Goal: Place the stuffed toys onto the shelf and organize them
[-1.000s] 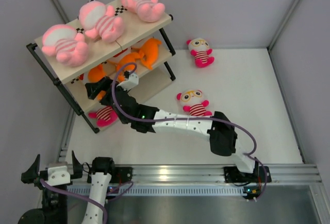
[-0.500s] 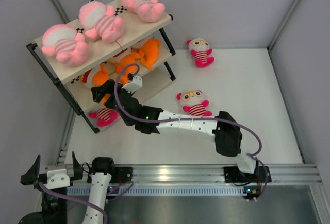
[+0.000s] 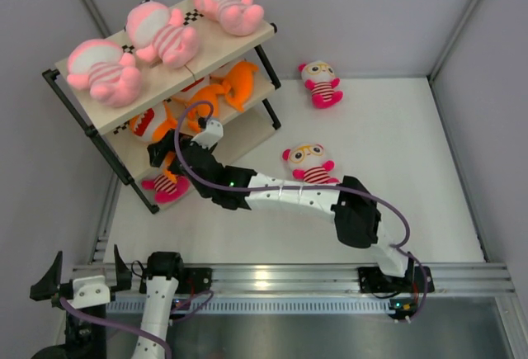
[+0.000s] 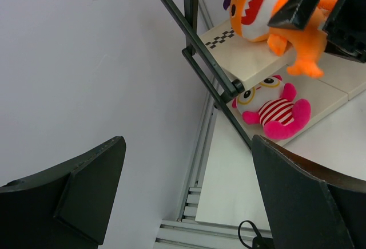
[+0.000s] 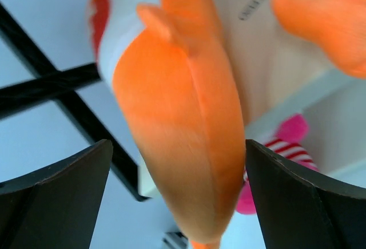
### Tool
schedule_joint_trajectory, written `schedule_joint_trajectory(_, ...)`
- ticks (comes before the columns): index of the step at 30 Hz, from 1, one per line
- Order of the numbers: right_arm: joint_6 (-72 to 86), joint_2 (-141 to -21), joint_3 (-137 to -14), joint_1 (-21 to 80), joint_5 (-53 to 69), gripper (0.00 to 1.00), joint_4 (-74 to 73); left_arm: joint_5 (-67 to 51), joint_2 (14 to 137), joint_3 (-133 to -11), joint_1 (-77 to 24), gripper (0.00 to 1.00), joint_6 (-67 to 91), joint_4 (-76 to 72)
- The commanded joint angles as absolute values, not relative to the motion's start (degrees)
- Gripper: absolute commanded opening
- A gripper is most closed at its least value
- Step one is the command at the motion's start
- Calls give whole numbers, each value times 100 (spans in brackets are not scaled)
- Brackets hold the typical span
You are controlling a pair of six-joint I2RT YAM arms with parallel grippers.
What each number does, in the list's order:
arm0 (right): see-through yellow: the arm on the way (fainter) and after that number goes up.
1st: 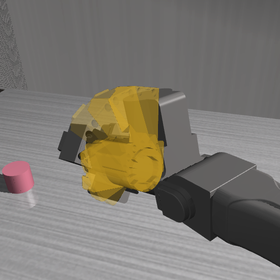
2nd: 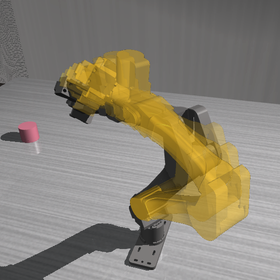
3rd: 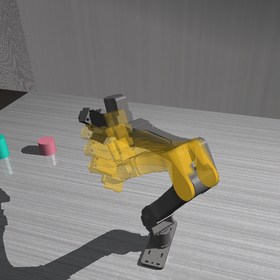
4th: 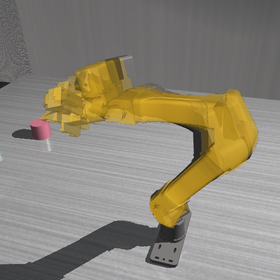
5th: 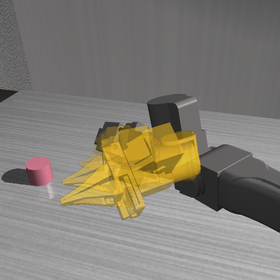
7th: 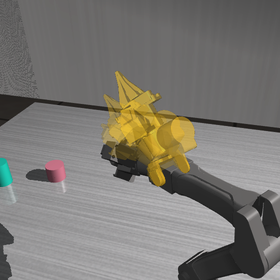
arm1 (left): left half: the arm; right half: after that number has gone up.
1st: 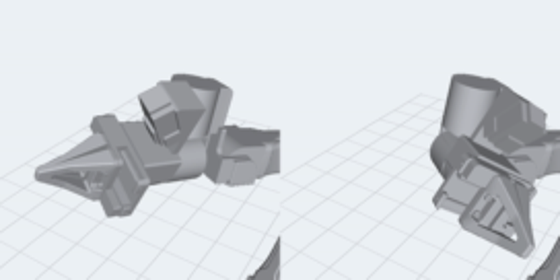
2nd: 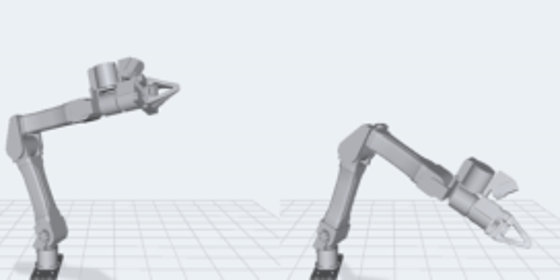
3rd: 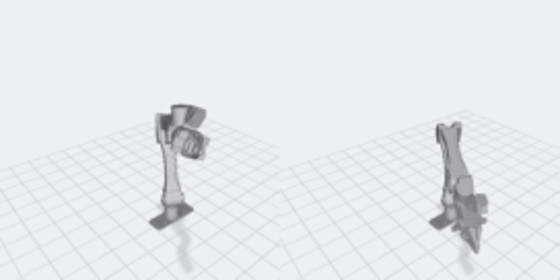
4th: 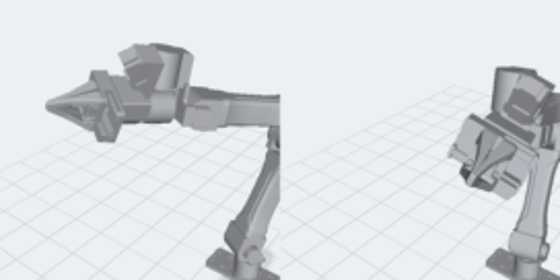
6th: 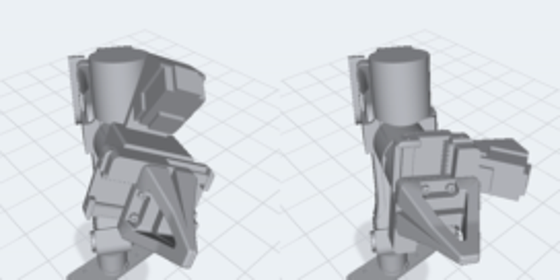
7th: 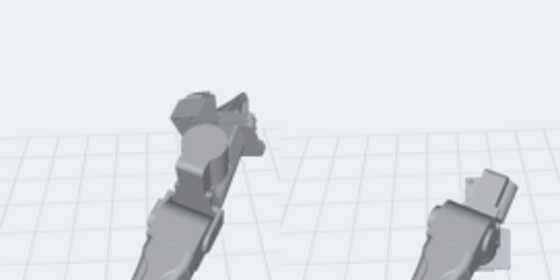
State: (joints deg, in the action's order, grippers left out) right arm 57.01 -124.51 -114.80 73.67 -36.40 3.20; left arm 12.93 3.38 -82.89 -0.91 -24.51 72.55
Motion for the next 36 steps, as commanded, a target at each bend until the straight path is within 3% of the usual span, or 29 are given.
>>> schedule_joint_trajectory(1,5555,-11744,-11127,7313,-3718,97,71,1327,299,-8341,-53,97,-2435,7242)
schedule_joint_trajectory(11,5607,-11461,-10582,7313,-3524,99,264,1186,299,-8288,-44,97,-2417,7242)
schedule_joint_trajectory(14,5686,-11426,-10477,7304,-3560,92,342,1204,308,-8297,-44,97,-2434,7251)
schedule_joint_trajectory(18,5880,-11356,-10143,7304,-3507,52,702,1178,299,-8279,-44,97,-2435,7251)
schedule_joint_trajectory(20,5950,-11417,-10186,7304,-3454,40,703,1169,290,-8262,-44,97,-2435,7251)
schedule_joint_trajectory(21,5994,-11443,-10274,7295,-3454,25,651,1186,290,-8262,-44,97,-2443,7260)
schedule_joint_trajectory(23,6108,-11496,-10353,7295,-3428,12,624,1195,281,-8262,-44,97,-2452,7260)
schedule_joint_trajectory(24,6126,-11496,-10380,7286,-3376,1,650,1204,273,-8270,-44,97,-2452,7260)
schedule_joint_trajectory(36,6213,-12496,-12180,7207,-2795,1,537,1178,272,-8209,-53,97,-2470,7277)
